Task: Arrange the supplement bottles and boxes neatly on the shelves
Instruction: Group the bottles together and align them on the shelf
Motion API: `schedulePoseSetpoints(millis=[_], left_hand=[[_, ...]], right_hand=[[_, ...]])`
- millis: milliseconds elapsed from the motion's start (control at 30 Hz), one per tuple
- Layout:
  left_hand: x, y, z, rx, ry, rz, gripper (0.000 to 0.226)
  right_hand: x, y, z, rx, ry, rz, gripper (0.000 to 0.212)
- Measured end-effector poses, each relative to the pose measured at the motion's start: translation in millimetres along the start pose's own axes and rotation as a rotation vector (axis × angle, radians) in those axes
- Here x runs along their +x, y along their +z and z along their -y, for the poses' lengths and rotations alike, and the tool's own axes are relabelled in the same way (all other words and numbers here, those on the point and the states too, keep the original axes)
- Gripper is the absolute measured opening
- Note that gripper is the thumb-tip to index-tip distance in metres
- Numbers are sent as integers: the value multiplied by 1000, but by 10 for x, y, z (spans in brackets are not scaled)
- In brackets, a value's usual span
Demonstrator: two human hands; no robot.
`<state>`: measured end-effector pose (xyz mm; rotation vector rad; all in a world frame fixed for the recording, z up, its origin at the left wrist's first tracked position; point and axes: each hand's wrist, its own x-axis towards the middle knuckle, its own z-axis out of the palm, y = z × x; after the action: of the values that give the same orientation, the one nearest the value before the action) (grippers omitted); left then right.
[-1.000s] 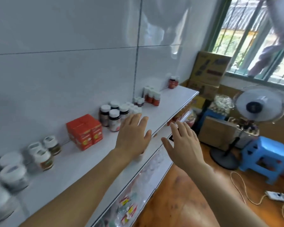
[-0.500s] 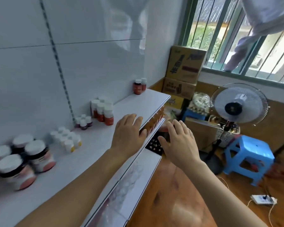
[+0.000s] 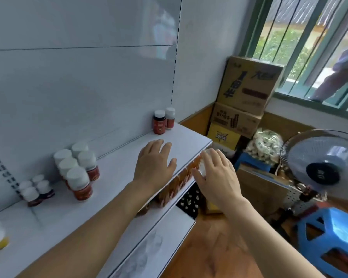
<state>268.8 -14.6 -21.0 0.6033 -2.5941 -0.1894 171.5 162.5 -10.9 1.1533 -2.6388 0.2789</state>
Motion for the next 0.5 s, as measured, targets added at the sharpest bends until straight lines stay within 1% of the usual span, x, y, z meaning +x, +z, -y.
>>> schedulePoseSetpoints(millis=[133, 300, 500], left_hand=[[676, 356, 51, -12, -59, -10, 53], [1354, 620, 193, -5, -134, -43, 49], [2046, 935, 425, 53, -248, -95, 43]], right_hand=[[787, 232, -302, -2, -38, 24, 70], [1652, 507, -500, 31, -114, 41, 69], [2718, 928, -682, 97, -289, 46, 65]])
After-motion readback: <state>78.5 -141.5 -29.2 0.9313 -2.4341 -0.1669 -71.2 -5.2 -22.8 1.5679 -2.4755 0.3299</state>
